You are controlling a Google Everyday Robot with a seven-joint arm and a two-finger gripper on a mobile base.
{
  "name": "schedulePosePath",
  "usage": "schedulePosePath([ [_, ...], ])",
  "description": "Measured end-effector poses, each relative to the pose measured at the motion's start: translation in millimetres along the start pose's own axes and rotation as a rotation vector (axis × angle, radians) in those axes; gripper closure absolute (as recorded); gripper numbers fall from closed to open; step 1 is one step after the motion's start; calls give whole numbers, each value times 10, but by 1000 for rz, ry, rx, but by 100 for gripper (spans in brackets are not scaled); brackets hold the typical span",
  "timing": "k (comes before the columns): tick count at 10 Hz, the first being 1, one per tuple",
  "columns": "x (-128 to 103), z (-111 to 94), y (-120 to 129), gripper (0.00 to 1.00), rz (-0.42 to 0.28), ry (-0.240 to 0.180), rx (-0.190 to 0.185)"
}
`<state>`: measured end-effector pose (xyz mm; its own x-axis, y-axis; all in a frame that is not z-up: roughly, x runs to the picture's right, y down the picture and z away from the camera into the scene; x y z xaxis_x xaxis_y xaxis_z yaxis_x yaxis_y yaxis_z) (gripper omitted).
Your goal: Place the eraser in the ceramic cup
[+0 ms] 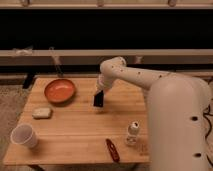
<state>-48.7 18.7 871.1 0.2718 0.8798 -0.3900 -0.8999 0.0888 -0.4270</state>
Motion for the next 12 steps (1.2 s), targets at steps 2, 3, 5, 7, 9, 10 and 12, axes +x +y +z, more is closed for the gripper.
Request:
schedulePosePath([
  [2,51,-179,536,100,-190,-44,-88],
  [3,112,-294,799,100,-280,-67,-132],
  [5,267,-433,1306,100,-434,-93,-214],
  [7,414,-498,1832,100,-577,-103,-294],
  [9,490,-548,2499,100,-738,-108,-381],
  [10,502,-582,2733,100,-792,-111,-411],
  [12,518,-677,3165,100,-892,-123,-472],
])
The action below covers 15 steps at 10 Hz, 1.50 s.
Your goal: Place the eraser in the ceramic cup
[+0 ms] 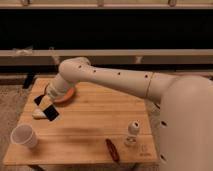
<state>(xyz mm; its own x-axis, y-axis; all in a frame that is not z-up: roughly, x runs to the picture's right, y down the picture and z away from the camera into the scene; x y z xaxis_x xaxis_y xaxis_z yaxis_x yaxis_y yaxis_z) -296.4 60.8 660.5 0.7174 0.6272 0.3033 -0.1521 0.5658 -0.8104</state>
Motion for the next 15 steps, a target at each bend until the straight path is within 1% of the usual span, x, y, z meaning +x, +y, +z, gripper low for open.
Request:
schedulePosePath([
  [1,-195,82,183,100,-57,-12,-40],
  [2,-318,140,316,100,-95,-24,-73],
  [3,-391,198,421,100,-119,-34,-108],
  [4,-418,250,486,100,-128,-38,-133],
  [10,-408,239,474,100,-126,-39,-132],
  [12,-390,265,475,100,-133,-34,-132],
  [13,-367,337,475,100,-149,-36,-132],
  [15,-338,574,520,100,-178,-39,-134],
])
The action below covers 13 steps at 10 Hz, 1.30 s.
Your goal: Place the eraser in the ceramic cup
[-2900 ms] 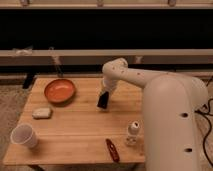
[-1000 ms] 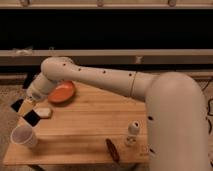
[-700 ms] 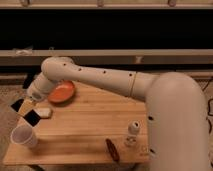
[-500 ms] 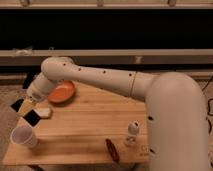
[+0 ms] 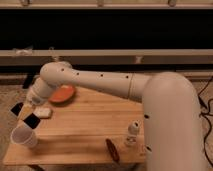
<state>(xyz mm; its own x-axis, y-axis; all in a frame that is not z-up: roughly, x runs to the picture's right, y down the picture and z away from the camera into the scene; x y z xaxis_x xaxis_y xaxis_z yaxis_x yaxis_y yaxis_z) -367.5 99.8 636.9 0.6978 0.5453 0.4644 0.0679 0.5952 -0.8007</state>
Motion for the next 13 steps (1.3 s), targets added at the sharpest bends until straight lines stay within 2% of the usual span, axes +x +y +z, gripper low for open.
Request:
schedulePosePath([
  [2,-83,157,29,100,-21,-7,-11],
  [5,-192,190,12,100,-35,-33,-15],
  [11,-375,555,194,100,-58,-59,-100],
  [13,-366,671,262,89,-68,-52,-120],
])
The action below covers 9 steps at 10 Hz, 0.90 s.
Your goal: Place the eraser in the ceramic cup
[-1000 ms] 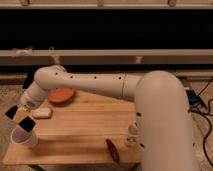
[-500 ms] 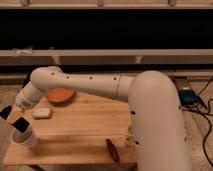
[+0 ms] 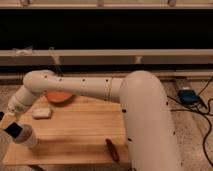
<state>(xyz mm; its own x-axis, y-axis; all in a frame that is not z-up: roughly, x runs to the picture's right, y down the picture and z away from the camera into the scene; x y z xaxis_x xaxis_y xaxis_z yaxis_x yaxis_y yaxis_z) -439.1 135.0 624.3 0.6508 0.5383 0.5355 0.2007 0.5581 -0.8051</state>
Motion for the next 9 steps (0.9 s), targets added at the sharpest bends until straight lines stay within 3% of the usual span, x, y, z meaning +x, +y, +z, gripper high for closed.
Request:
schedulePosePath([
  [6,291,102,-97,28,31,31,16],
  [7,320,104,-111,22,34,33,21],
  [9,350,82,-141,20,31,36,37],
])
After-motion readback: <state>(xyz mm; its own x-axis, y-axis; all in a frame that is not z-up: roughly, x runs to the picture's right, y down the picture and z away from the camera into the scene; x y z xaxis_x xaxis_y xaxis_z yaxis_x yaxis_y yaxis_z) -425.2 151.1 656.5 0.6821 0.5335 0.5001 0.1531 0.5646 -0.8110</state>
